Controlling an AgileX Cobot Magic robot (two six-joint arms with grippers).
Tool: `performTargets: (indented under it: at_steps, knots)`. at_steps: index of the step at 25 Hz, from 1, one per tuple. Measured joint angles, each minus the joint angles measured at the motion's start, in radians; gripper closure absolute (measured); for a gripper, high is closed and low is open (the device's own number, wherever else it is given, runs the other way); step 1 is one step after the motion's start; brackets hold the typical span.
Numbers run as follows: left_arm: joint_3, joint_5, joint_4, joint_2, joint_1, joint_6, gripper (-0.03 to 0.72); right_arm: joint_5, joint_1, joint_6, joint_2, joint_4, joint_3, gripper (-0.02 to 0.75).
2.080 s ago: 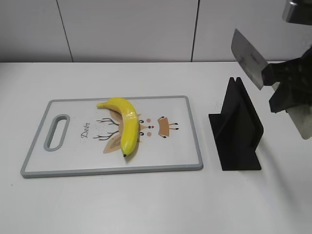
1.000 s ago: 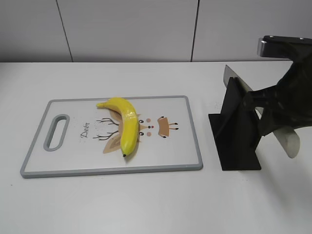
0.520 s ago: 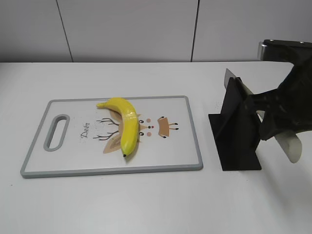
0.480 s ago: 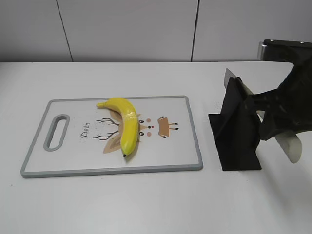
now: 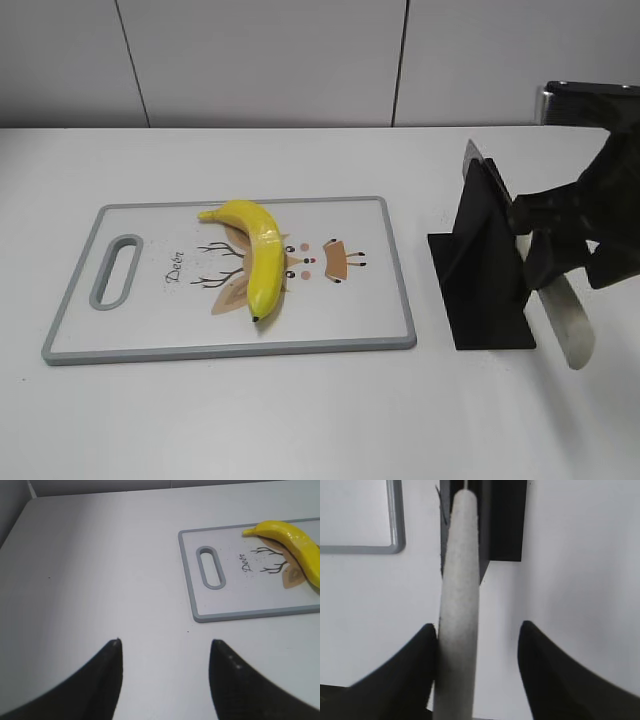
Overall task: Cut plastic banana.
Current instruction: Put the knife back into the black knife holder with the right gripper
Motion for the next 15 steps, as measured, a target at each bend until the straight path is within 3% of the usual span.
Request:
performTargets:
  at_steps: [5,15]
  knots:
    - [0.000,0.000,0.001,0.000,0.000,0.000,0.174,-0.009,0.000,0.000,-0.073,-0.010,0.000,0.185]
    - [0.000,0.000,0.004,0.000,0.000,0.000,0.176,-0.027,0.000,-0.086,-0.368,-0.017,0.000,0.166]
